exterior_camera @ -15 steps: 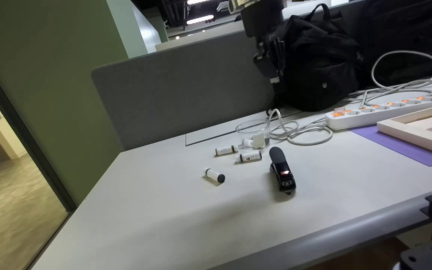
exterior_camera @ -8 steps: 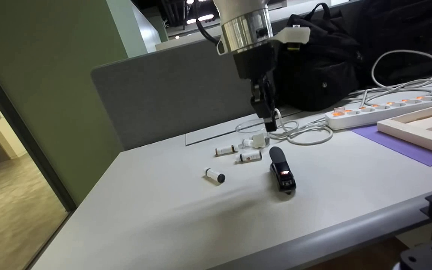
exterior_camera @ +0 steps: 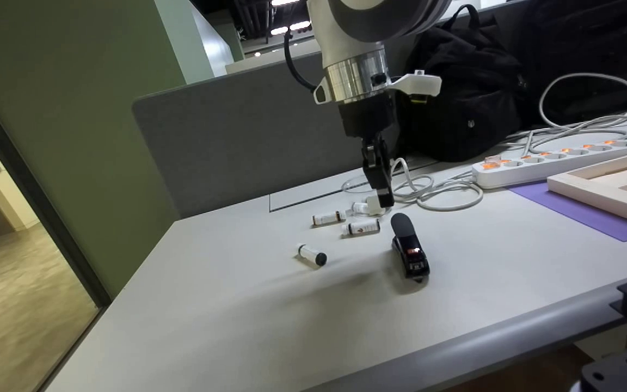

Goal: Press the top of the stapler

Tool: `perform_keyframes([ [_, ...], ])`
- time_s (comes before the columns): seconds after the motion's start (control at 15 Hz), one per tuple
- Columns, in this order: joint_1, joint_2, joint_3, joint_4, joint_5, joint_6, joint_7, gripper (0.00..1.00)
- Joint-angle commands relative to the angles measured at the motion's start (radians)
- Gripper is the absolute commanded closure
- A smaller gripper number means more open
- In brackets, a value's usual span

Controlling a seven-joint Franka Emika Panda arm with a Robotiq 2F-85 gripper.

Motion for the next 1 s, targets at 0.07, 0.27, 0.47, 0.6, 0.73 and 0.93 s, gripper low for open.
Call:
perform_keyframes([
  [0.07, 0.007, 0.008, -0.008, 0.042, -0.006, -0.078, 0.002, 1.0],
  [0.27, 0.011, 0.007, -0.013, 0.053, -0.016, -0.107, 0.005, 1.0],
  [0.47, 0.01, 0.009, -0.013, 0.059, -0.02, -0.111, 0.001, 1.0],
  [0.6, 0.008, 0.01, -0.012, 0.062, -0.019, -0.11, -0.003, 1.0],
  [0.73, 0.004, 0.011, -0.006, 0.064, -0.009, -0.12, -0.009, 1.0],
  [0.93, 0.009, 0.009, -0.011, 0.066, -0.014, -0.137, -0.002, 1.0],
])
